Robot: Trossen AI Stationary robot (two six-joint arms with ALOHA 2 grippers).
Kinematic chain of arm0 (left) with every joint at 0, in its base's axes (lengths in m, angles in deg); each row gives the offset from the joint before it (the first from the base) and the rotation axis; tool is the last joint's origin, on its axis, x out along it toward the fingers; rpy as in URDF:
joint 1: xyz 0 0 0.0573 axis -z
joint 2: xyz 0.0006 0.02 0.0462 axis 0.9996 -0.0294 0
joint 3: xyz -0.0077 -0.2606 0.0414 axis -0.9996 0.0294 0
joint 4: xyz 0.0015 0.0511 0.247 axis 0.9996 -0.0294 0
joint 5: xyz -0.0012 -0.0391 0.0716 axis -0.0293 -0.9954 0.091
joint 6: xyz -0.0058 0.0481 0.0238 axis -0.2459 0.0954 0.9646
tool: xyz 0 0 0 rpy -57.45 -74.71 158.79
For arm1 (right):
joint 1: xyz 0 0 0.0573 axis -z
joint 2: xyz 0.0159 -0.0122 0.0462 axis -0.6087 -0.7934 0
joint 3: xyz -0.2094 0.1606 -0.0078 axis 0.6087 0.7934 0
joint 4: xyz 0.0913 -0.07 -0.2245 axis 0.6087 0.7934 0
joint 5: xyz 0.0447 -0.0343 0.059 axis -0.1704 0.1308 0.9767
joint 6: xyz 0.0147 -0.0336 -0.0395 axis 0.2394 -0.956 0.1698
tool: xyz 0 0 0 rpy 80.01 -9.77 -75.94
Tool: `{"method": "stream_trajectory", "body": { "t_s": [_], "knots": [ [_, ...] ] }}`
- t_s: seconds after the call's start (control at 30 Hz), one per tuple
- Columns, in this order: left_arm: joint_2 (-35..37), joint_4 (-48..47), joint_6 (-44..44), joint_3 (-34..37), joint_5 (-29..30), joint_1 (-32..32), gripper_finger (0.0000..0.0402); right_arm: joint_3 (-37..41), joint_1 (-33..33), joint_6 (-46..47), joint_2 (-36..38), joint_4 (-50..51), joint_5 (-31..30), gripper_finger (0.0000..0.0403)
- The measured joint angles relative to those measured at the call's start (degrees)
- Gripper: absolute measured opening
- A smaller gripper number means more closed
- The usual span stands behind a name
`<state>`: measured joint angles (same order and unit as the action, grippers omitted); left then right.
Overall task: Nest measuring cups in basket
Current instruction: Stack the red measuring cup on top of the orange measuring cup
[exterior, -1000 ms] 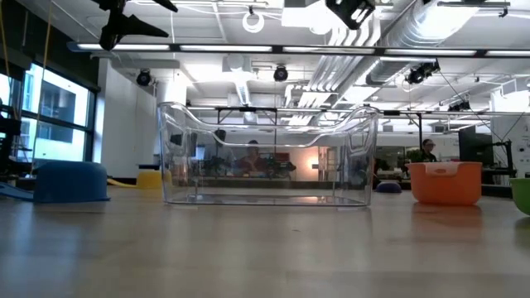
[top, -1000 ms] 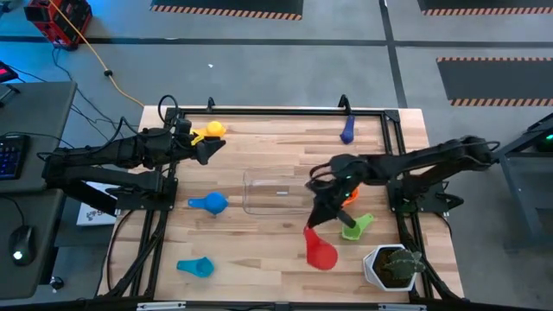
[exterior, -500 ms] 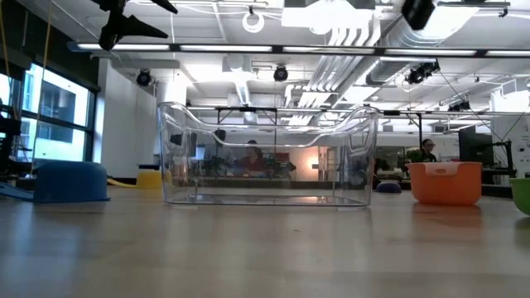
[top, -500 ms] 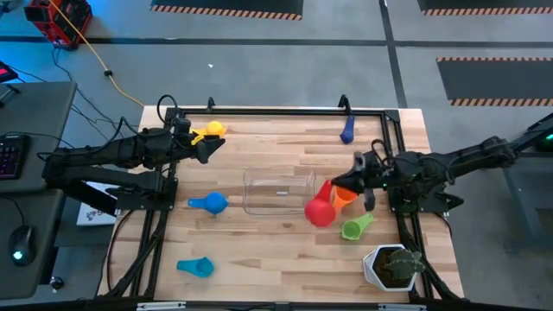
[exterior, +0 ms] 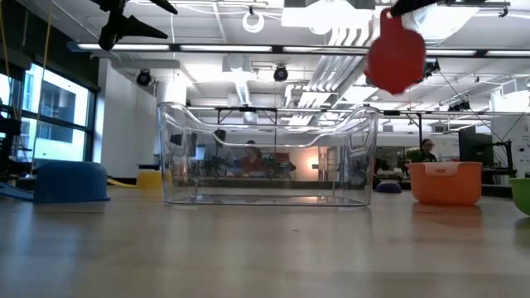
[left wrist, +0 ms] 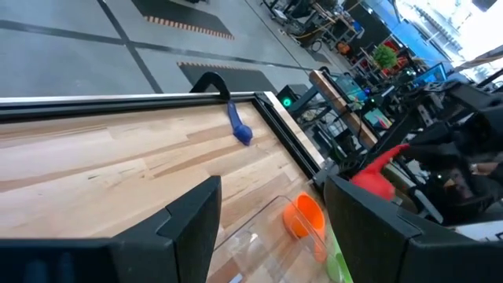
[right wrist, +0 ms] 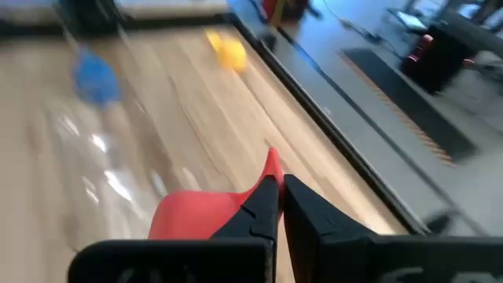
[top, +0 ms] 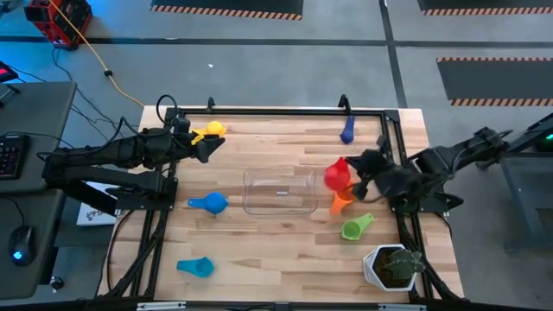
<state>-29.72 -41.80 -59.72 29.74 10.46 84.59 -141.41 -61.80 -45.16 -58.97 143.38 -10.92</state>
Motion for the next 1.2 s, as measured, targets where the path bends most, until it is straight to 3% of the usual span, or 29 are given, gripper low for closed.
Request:
{"method": "stream_trajectory", "body": {
  "t_s": [0.2,0.43,1.2],
  "knots": [
    [0.0,0.0,0.0,0.0,0.1,0.0,0.0218,-2.7,-0.2,3.9,-8.7,13.6,-0.4,0.0],
    [0.0,0.0,0.0,0.0,1.5,0.0,0.0218,-2.8,-0.2,3.9,-18.4,21.8,-1.0,0.0],
    [0.0,0.0,0.0,0.0,1.8,0.0,0.0218,-1.3,-4.0,7.2,-32.6,22.4,-0.6,0.0]
  ]
}}
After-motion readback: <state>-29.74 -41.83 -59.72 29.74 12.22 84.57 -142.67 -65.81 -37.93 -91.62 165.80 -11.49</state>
